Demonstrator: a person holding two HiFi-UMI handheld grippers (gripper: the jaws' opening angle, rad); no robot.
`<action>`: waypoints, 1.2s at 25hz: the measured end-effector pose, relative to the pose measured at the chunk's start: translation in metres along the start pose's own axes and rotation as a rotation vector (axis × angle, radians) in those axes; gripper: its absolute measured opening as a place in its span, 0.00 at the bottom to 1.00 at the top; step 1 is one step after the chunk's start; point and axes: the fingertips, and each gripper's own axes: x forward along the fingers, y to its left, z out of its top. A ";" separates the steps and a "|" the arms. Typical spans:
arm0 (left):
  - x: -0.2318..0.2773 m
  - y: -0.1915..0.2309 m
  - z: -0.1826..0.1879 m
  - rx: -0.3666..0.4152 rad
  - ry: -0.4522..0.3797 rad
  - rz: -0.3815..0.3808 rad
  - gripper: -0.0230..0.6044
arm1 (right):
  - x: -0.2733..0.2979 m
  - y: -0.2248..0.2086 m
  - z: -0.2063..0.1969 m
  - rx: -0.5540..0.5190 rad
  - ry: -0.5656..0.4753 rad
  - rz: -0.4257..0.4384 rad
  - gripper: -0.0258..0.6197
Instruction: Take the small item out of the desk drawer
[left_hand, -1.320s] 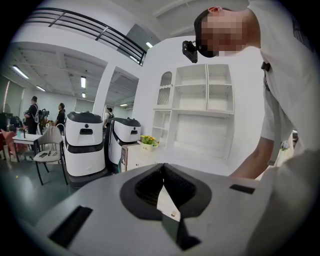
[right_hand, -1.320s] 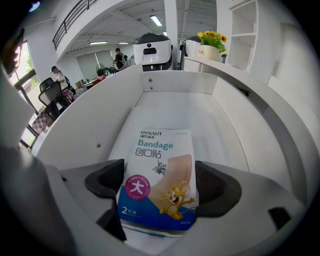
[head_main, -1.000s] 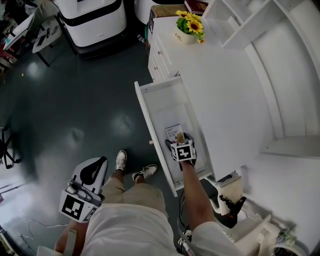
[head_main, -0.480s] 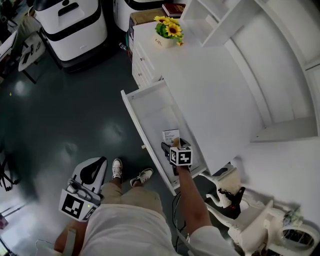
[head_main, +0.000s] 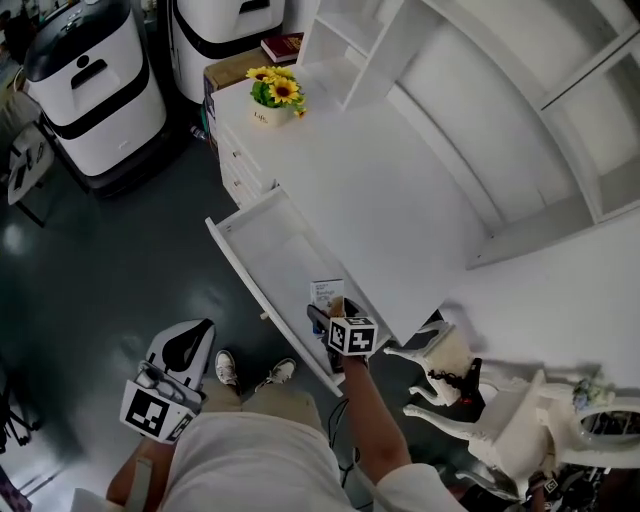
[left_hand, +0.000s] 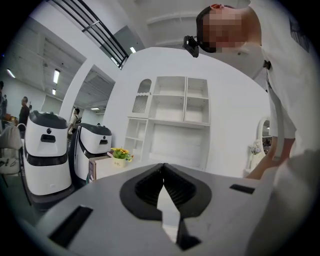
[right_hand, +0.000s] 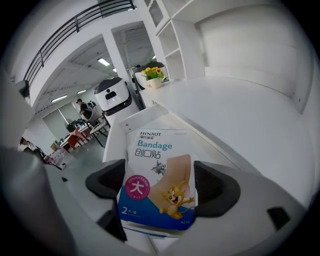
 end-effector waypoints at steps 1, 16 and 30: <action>0.004 -0.001 0.003 0.007 -0.009 -0.012 0.06 | -0.005 -0.001 0.003 0.015 -0.017 -0.002 0.73; 0.051 -0.007 0.046 0.051 -0.099 -0.136 0.06 | -0.103 0.004 0.062 0.121 -0.304 -0.035 0.73; 0.070 0.004 0.082 0.086 -0.159 -0.149 0.06 | -0.223 0.010 0.167 0.122 -0.657 -0.039 0.73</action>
